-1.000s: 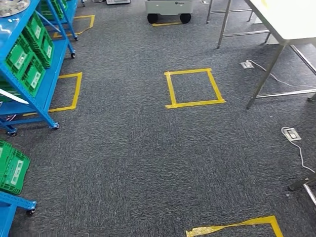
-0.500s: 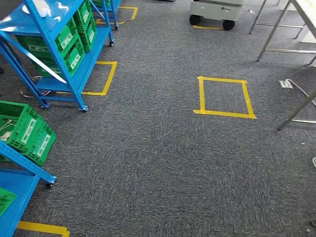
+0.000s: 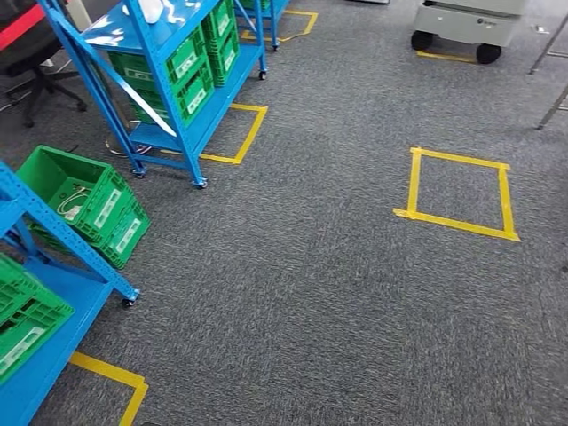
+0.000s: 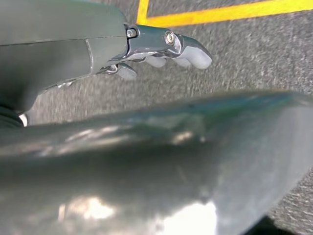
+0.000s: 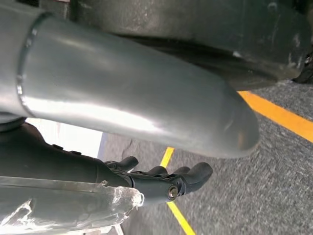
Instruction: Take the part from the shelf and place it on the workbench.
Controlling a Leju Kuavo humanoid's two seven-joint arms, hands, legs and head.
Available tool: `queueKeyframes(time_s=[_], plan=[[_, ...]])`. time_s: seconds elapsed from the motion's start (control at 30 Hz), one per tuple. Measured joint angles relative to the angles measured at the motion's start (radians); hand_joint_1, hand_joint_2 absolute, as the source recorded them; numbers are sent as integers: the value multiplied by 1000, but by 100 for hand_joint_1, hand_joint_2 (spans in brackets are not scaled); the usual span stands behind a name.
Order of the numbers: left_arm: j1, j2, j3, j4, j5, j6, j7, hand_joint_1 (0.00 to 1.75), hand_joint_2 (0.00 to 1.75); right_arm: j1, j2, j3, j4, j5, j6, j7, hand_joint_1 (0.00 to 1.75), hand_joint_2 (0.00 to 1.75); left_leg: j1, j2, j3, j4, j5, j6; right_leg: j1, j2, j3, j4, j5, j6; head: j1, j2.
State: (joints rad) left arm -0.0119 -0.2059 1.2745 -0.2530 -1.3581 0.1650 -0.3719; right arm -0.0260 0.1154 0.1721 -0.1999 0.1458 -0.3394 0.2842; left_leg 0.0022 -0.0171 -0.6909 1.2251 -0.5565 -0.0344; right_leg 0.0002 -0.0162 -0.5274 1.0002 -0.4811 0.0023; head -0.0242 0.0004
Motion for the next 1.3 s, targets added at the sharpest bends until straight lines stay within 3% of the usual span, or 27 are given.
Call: queueKeyframes(time_s=[0.03, 0.07, 0.13, 0.17, 0.23, 0.27, 0.33, 0.37, 0.43, 0.5, 0.57, 0.6, 0.63, 0.67, 0.73, 0.8, 0.87, 0.93, 1.0, 1.07, 1.1, 1.13, 1.17, 1.23, 1.3], plan=[[0, 0, 0, 0, 0, -1, 0, 0, 0, 1, 0, 0, 0, 0, 0, 0, 0, 0, 1, 4, -17, 39, -9, -1, 1, -16, 0, 0, -1, -1, 0, 0], [1, -1, 0, 1, 1, -2, -1, 0, 0, 1, 0, -1, 1, 0, 0, 0, 0, 0, 1, 6, -16, 40, 2, -2, 1, -31, 0, 0, -2, -1, 0, 0], [3, -1, 0, 1, 2, -2, -1, 0, 0, 0, 0, -1, 1, 0, -2, 0, 0, 0, 1, 27, 43, -63, 63, -1, 1, -56, 4, 0, -5, 2, 0, 0], [2, 0, 0, 1, 2, -2, -1, 0, 0, 0, 0, -2, 1, 0, -5, 0, 0, 0, -2, 56, 82, -136, 90, 0, 4, -67, 6, 1, -8, 5, -1, 0], [-2, 0, 0, 1, 2, -2, -1, 0, 0, 0, 0, -3, 1, 0, -10, 0, 0, 0, -6, 97, 130, -225, 113, 9, 10, -83, 7, 3, -15, 13, -1, 0], [-4, 0, 0, 1, 2, -2, -1, 0, 0, 0, 0, -3, 1, 0, -13, 0, 0, 0, -8, 103, 136, -238, 111, 14, 14, -90, 7, 3, -18, 17, 0, 0], [-4, 0, 0, 1, 2, -2, -1, 0, 0, -2, 0, -3, 1, 0, -16, 0, 0, 0, -9, 79, 134, -239, 110, 25, 14, -109, 15, 0, -21, 23, 2, 0], [-2, 0, 0, 1, 2, -2, -1, 0, 0, -4, 0, -3, 1, 0, -17, 0, 0, 0, -7, 68, 134, -240, 111, 30, 13, -107, 19, 1, -25, 29, 3, 0], [0, 1, 0, 1, 3, -2, -1, 0, 0, -5, 1, -3, 1, 0, -18, 0, 0, 0, -2, 44, 135, -243, 116, 43, 9, -61, 8, 43, -55, 40, 7, 0], [-2, 0, 0, 1, 3, -2, -1, 0, 0, -3, 1, -4, 1, 0, -18, 0, 0, 0, 0, 19, 132, -244, 119, 51, 5, -3, -51, 170, -122, 46, 11, 0], [-3, 0, 0, 1, 3, -2, -1, 0, 0, -2, 1, -4, 2, 0, -18, 0, 0, 0, 0, -10, 131, -243, 120, 54, 4, 12, -115, 293, -166, 48, 11, 0], [-2, 1, 0, 1, 3, -2, -1, 0, 0, -1, 1, -4, 2, 0, -18, 0, 0, 0, 0, -26, 132, -243, 120, 54, 3, 14, -124, 304, -157, 48, 12, 0], [-1, 1, 0, 1, 3, -2, -1, 0, 0, -1, 1, -4, 2, 0, -18, 0, 0, 0, 1, -41, 133, -242, 120, 53, 1, 16, -114, 273, -129, 48, 11, 0], [-1, 1, 0, 2, 3, -2, -1, 0, 0, -1, 1, -4, 2, 0, -18, 1, 0, 0, 2, -57, 134, -242, 120, 51, -2, 24, -88, 209, -88, 48, 11, 0], [-1, 1, 0, 2, 3, -2, -1, 0, 0, -1, 2, -5, 2, 0, -19, 2, 0, 0, 3, -85, 133, -238, 119, 42, -10, 72, -29, 71, -27, 49, 12, 0], [-1, 1, 0, 2, 3, -2, -1, 0, 0, -2, 2, -5, 3, 0, -19, -5, 0, 0, 5, -108, 126, -236, 122, 28, -12, 104, -5, 16, -14, 44, 12, 0], [2, 1, 0, 2, 3, -2, -1, 0, 0, -5, 3, -5, 3, 0, -19, -12, 0, 0, 10, -119, 119, -238, 126, 14, -9, 85, 0, 13, -11, 31, 12, 0], [4, 1, 0, 2, 3, -2, -1, 0, 0, -5, 4, -5, 3, 0, -19, -5, 0, 0, 8, -76, 102, -208, 104, 4, -9, 59, 3, 7, -5, 16, 5, 0], [0, 1, 0, 2, 3, -2, -1, 0, 0, -1, 5, -6, 3, 0, -19, 1, 0, 0, 4, -15, 50, -99, 43, -1, -8, 26, 4, 3, -4, 7, -2, 0], [-2, 0, 0, 2, 3, -2, -1, 0, 0, 2, 4, -6, 3, 0, -19, 0, 0, 0, 5, 3, -10, 26, -7, -5, -5, -8, 4, 4, -7, 4, -2, 0], [-2, 0, 0, 2, 3, -2, -1, 0, 0, 3, 4, -6, 3, 0, -19, 0, 0, 0, 5, 5, -20, 51, -7, -6, -5, -23, 5, 4, -9, 3, -2, 0], [0, 0, 0, 2, 3, -2, -1, 0, 0, 2, 5, -6, 3, 0, -19, 0, 0, 0, 6, 7, -12, 36, 12, -6, -5, -37, 7, 4, -10, 3, -2, 0], [2, 0, 0, 2, 3, -2, -1, 0, 0, 1, 5, -6, 3, 0, -19, 0, 0, 0, 6, 15, 16, -16, 46, -5, -5, -49, 9, 4, -12, 5, -3, 0], [1, 0, 0, 2, 3, -2, -1, 0, 0, 0, 5, -6, 3, 0, -19, 0, 0, 0, 1, 65, 91, -158, 105, 1, -1, -70, 15, 5, -19, 12, -4, 0], [-4, 0, 0, 2, 4, -4, -1, 0, 0, 0, 5, -7, 3, 0, -19, 0, 0, 0, -5, 99, 128, -231, 118, 11, 7, -90, 18, 5, -27, 21, -2, 0]])
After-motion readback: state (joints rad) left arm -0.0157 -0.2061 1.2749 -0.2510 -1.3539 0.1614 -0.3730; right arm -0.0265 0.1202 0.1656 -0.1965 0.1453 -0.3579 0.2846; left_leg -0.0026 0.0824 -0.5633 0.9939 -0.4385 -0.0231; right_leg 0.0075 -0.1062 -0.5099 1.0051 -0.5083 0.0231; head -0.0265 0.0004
